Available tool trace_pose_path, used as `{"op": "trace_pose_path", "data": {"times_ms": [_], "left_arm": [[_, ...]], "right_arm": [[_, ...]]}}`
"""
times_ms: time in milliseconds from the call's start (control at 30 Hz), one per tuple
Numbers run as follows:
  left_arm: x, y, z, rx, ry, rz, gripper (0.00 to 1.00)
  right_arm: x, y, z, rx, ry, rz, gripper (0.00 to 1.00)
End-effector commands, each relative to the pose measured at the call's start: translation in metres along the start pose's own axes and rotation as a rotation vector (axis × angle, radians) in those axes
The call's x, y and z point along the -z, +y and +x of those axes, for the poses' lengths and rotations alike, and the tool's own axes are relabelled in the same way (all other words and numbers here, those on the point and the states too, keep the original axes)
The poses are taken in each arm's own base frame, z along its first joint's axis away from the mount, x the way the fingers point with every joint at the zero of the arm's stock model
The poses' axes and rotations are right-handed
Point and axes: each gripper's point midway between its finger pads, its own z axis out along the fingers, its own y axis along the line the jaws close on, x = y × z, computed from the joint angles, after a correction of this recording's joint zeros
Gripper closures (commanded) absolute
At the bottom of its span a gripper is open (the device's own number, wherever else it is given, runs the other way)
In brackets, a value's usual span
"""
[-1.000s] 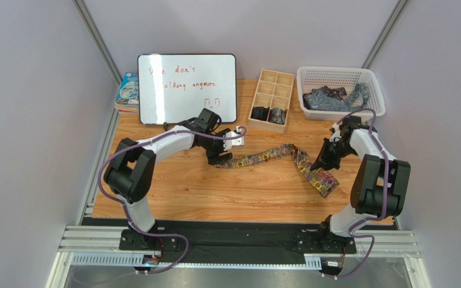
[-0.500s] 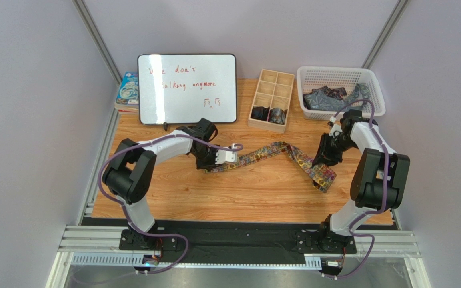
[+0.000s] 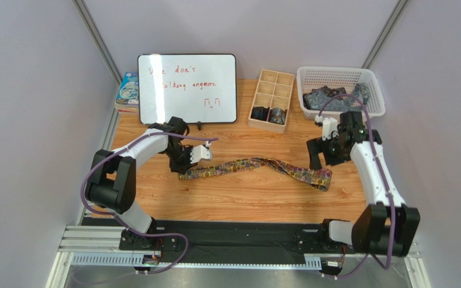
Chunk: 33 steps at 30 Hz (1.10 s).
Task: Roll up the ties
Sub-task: Flatten out the tie at the center of the board.
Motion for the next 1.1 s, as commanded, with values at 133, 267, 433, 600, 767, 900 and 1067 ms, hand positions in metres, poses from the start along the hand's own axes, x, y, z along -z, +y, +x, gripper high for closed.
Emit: {"op": "trace_pose_path", "data": {"times_ms": [133,267,433,600,767,900,1067], "left_arm": [[0.011,0.002,-0.003,0.014,-0.047,0.017,0.78],[0.012,0.004,-0.002,0.024,-0.051,0.008,0.77],[0.014,0.003,-0.002,0.039,-0.058,0.001,0.77],[0.028,-0.002,-0.014,0.032,-0.125,-0.024,0.69],[0.048,-0.011,-0.033,-0.013,-0.215,-0.052,0.41],[0.059,-0.011,-0.046,-0.033,-0.275,-0.089,0.07],[0.040,-0.002,-0.046,-0.064,-0.238,-0.128,0.04]], "right_arm": [[-0.011,0.016,0.030,0.527,-0.122,0.111,0.06],[-0.037,-0.002,0.042,0.631,-0.098,0.209,0.09],[-0.053,-0.015,0.038,0.701,-0.068,0.245,0.38],[-0.042,-0.011,0.016,0.686,-0.054,0.208,0.71],[-0.028,0.003,0.003,0.663,-0.005,0.104,1.00],[-0.011,0.034,0.014,0.640,0.044,-0.086,1.00],[0.009,0.068,0.027,0.618,0.071,-0.292,1.00]]}}
